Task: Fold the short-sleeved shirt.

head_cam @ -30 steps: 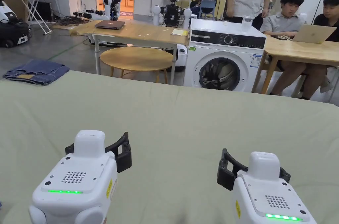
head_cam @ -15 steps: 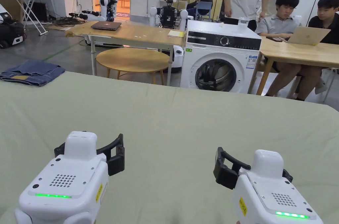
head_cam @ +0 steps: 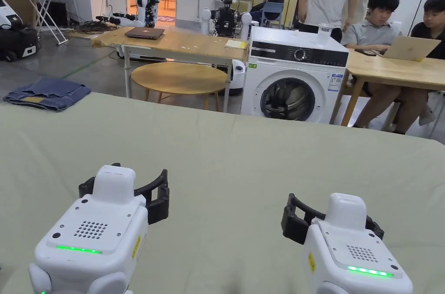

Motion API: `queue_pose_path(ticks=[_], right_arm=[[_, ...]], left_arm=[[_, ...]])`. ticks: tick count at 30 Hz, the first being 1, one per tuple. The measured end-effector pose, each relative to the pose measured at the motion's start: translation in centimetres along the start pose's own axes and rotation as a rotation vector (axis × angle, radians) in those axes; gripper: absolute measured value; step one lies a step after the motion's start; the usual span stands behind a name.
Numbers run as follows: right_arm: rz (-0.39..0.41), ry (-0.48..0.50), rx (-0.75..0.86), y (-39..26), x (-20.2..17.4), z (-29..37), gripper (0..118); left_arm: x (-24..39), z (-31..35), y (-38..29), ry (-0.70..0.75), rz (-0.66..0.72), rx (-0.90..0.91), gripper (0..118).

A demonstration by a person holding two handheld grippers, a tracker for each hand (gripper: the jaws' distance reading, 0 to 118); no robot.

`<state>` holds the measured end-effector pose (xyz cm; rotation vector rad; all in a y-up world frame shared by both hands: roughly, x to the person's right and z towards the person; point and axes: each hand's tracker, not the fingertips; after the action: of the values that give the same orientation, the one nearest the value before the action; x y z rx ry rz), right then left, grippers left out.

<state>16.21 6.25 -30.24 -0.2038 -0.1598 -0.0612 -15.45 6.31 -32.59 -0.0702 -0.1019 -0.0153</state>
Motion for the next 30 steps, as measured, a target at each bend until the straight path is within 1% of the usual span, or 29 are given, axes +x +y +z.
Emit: queue_pose_path(ticks=[2,5,7,11,14,17,20,30], right_arm=[[-0.026,0.018,-0.013,0.2,0.1,-0.1,101],[-0.079,0.084,-0.040,0.5,0.7,-0.3,101],[-0.110,0.103,-0.057,0.7,1.0,-0.5,101],[-0.162,0.100,-0.068,1.0,1.5,-0.6,101],[-0.162,0.075,-0.073,1.2,1.4,-0.7,101],[-0.125,0.047,-0.074,1.3,1.0,-0.6,101],[-0.110,0.034,-0.077,1.1,0.8,-0.8,101],[-0.131,-0.001,-0.074,0.8,0.7,-0.9,101]], left_arm=[[0.0,0.0,0.1,0.013,0.006,0.008,76],[0.0,0.0,0.1,0.017,0.004,0.006,77],[0.2,0.0,0.0,0.019,-0.005,-0.003,77],[0.5,-0.1,-0.1,0.034,-0.023,-0.014,77],[0.5,-0.2,-0.2,0.043,-0.025,-0.015,77],[0.4,-0.4,-0.2,0.044,-0.017,-0.030,77],[0.4,-0.6,-0.3,0.041,-0.010,-0.035,77],[0.3,-0.5,-0.7,0.041,0.025,-0.008,76]])
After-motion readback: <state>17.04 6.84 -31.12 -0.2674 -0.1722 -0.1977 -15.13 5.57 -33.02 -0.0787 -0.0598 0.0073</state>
